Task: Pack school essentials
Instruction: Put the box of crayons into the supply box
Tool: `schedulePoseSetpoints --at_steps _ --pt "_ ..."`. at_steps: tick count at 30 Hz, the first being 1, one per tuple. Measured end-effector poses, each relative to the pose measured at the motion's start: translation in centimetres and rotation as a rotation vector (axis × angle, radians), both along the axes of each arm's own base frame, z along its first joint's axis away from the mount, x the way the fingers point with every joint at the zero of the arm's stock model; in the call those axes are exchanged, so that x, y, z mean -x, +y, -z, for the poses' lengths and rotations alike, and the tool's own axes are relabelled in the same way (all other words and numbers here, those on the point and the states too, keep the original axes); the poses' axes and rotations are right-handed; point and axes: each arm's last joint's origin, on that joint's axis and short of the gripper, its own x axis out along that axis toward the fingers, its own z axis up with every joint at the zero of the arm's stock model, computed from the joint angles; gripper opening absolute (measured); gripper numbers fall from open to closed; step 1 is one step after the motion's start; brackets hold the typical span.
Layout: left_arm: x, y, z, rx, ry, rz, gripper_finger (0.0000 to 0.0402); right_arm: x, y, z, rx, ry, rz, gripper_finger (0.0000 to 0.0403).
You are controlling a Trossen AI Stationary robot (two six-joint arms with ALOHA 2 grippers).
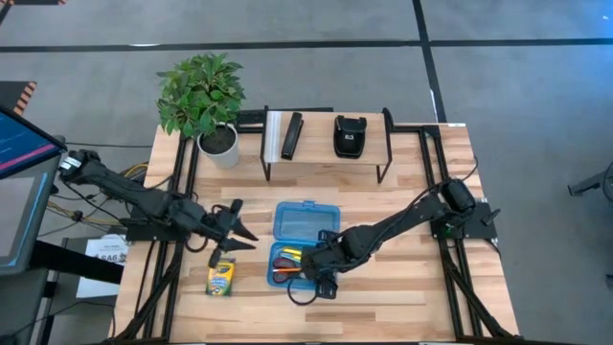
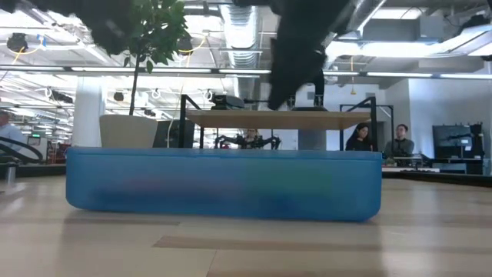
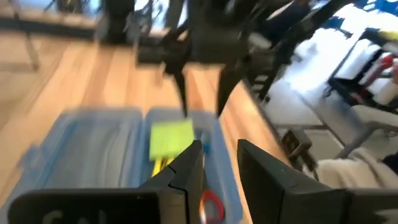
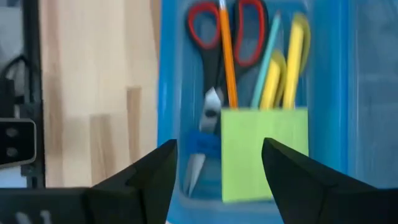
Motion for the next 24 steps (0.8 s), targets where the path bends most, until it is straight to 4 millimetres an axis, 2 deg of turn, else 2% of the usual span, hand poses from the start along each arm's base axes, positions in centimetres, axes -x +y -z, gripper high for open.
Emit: schedulePoseSetpoints --at_steps 6,12,19,24 --pt "3.1 -0.8 1.6 0.003 0.223 -0.141 0.0058 -1.0 0.2 -0.6 0.016 -0.131 -0.066 0.0249" --pt "4.9 -2.2 2.8 0.050 0.371 -0.126 0.0034 -2.5 -0.3 -1.6 0.015 -0.302 -0.114 0.0249" --pt "7.1 -2.5 4.4 0.102 0.654 -0.104 0.0005 -2.8 -0.9 -1.7 0.027 -0.315 -0.114 0.0249" --pt "8.4 -2.2 5.3 0.186 0.904 -0.198 0.0002 -2.8 -0.9 -1.7 0.039 -0.319 -0.133 0.0249"
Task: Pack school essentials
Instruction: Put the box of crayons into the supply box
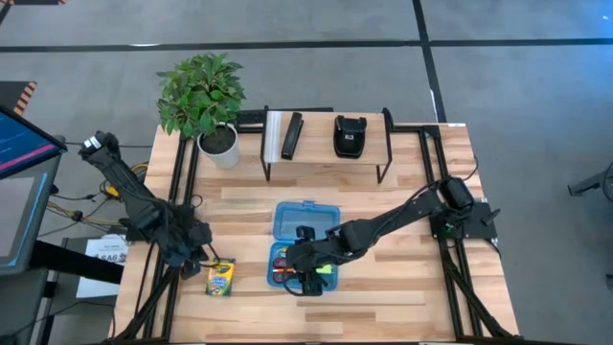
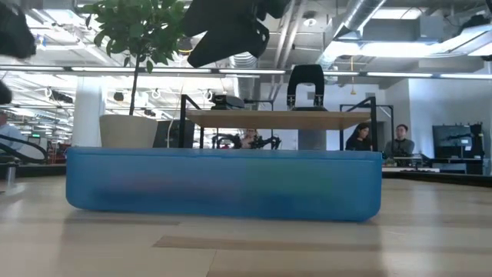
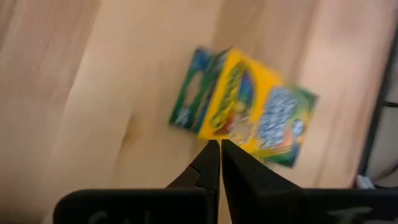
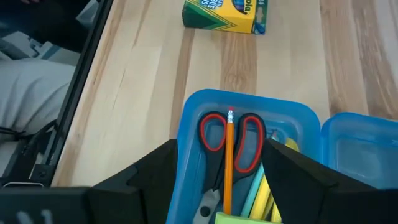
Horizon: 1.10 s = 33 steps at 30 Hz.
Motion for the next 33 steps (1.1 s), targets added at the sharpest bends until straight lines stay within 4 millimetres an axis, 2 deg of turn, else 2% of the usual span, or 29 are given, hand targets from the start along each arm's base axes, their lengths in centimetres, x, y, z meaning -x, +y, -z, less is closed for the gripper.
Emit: schedulePoseSetpoints --at_steps 5,14,22,26,28,30,33 --pt "0.1 -0.4 1.1 -0.009 0.067 -0.058 0.0000 -0.1 -0.1 -0.1 0.006 -0.015 -0.007 0.0249" --pt "-0.6 -3.2 4.2 0.062 0.149 0.022 0.0000 -0.5 -0.2 -0.1 0.002 -0.050 -0.010 0.0249" --pt "-1.9 -4.9 5.5 0.061 0.084 0.115 0.0000 -1.2 0.1 -0.6 -0.029 -0.139 -0.009 0.0249" --pt "-2.7 -5.0 5.9 0.039 0.049 0.152 0.0000 -2.3 0.0 0.8 -0.024 -0.173 -0.013 0.0249" --pt "-3.1 -4.8 6.1 0.025 0.044 0.158 0.0000 -3.6 -0.2 1.5 -0.024 -0.215 -0.010 0.0249" --pt "-3.4 -4.5 6.2 0.014 0.036 0.158 0.0000 -4.0 -0.6 2.4 0.004 -0.174 -0.014 0.0249" --pt "-3.9 -4.2 6.3 0.000 0.034 0.162 0.0000 -6.2 -0.9 3.6 0.003 -0.190 -0.025 0.0248"
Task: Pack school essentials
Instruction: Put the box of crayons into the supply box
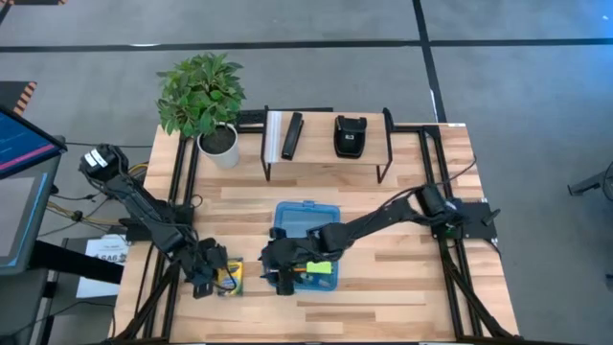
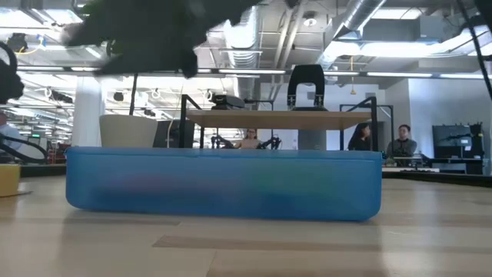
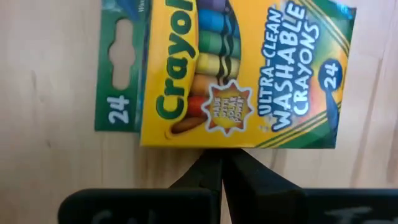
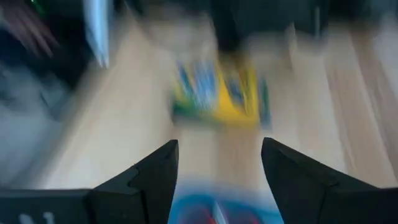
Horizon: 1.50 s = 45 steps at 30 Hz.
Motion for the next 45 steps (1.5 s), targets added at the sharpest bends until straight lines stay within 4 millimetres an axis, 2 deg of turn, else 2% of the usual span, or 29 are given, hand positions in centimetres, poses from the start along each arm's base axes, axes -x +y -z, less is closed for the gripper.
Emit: schedulePoseSetpoints --at_steps 4,8,12,25,33,45 --pt "-0.6 0.5 -0.1 -0.023 -0.035 -0.008 0.0000 -2.0 -0.4 1.4 0.029 0.054 0.006 0.0236" --pt "-1.1 0.7 -0.1 -0.029 -0.064 0.000 0.0000 -3.7 -0.7 1.9 0.020 0.044 0.010 0.0219" --pt "-1.4 0.9 -0.1 -0.043 -0.091 0.002 0.0000 -4.5 -1.1 2.2 0.005 0.033 0.011 0.0205" --pt "-1.9 0.9 -0.4 -0.064 -0.173 0.003 0.0000 -4.1 -1.2 2.8 0.013 0.105 0.013 0.0191" --pt "-1.9 0.8 -0.4 -0.061 -0.176 0.003 0.0000 -3.7 -0.4 5.4 0.030 0.216 0.009 0.0185" --pt "-2.2 0.6 -0.6 -0.032 -0.207 -0.001 0.0000 -2.8 -0.7 5.6 0.034 0.334 0.041 0.0179"
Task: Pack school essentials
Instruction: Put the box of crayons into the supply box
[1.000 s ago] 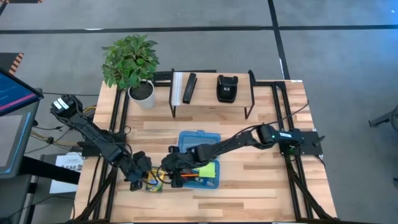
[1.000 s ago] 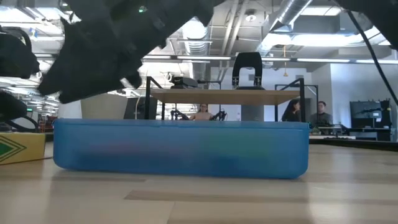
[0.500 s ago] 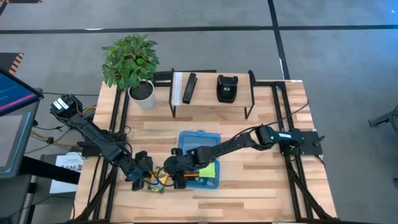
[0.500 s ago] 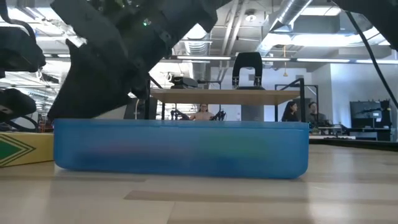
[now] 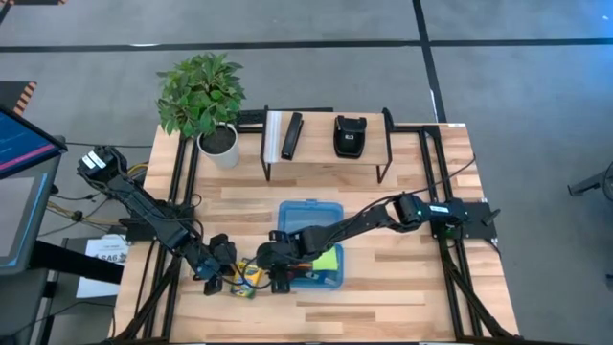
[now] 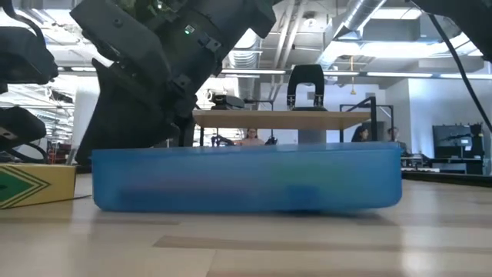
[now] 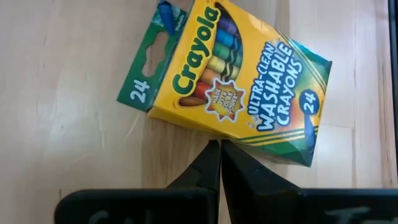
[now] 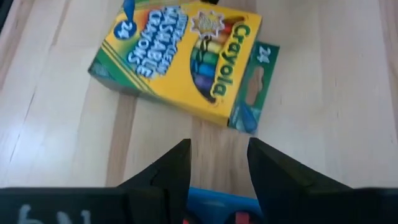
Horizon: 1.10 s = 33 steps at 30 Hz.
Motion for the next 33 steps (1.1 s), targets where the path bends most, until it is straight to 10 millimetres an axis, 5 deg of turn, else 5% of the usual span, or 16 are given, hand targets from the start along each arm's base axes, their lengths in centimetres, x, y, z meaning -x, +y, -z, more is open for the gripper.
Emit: schedulePoseSetpoints --at_steps 14,20,33 --pt "0.0 0.0 0.0 0.021 0.018 -0.003 0.0000 0.9 0.0 -1.3 -0.007 0.044 0.024 0.0170" --pt "0.1 0.0 0.1 0.025 0.037 -0.001 0.0000 0.5 1.1 -2.9 -0.040 -0.077 0.011 0.0167" --pt "-0.6 -0.8 0.9 0.059 0.033 0.020 0.0000 0.5 3.5 -3.0 -0.080 -0.146 -0.016 0.0142"
